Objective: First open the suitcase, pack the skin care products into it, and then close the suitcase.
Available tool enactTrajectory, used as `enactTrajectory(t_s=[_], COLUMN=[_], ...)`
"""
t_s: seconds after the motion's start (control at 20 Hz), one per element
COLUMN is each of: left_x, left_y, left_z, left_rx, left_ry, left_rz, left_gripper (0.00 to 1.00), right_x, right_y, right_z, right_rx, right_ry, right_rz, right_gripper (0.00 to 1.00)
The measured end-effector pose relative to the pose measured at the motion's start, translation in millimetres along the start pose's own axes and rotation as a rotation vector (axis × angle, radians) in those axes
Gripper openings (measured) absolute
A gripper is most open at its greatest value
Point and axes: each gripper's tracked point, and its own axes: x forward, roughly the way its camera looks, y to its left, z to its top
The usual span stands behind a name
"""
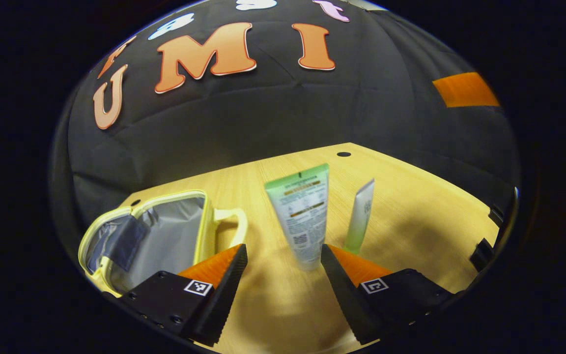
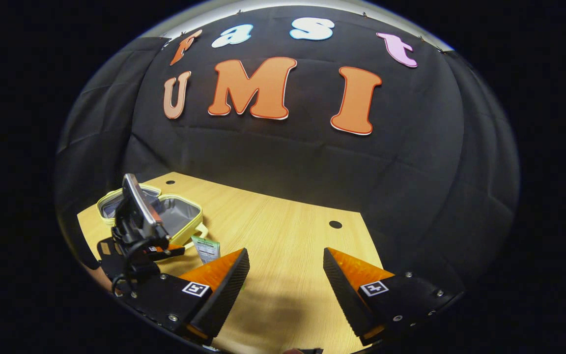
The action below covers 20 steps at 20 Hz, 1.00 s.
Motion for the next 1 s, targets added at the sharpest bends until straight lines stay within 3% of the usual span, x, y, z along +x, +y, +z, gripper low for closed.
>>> enactTrajectory(t_s=[0.25, 0.35, 0.45, 0.6, 1.0], left_x=[33.6, 42.3, 49.3, 41.0, -12.0], left_y=[-16.2, -18.5, -19.1, -12.6, 37.6], left_z=[-8.4, -4.6, -2.3, 1.5, 53.2], left_rx=[-0.033, -0.040, -0.044, -0.049, -0.074], left_ry=[0.022, 0.026, 0.021, 0.031, -0.021], left_rz=[0.006, 0.004, -0.005, -0.002, 0.045], left_gripper=[0.93, 0.81, 0.60, 0.51, 0.51], right_x=[1.5, 1.9, 6.5, 12.0, 32.2], right_y=[-17.0, -20.8, -19.2, -13.8, 26.5], right_z=[-8.7, -10.4, -12.7, -20.0, -53.1], right_rx=[-0.022, -0.024, -0.022, -0.018, -0.007], right_ry=[0.014, 0.020, 0.027, 0.040, 0.116], right_rz=[-0.001, 0.000, 0.008, 0.023, 0.134], right_gripper=[0.96, 0.96, 0.96, 0.96, 0.96])
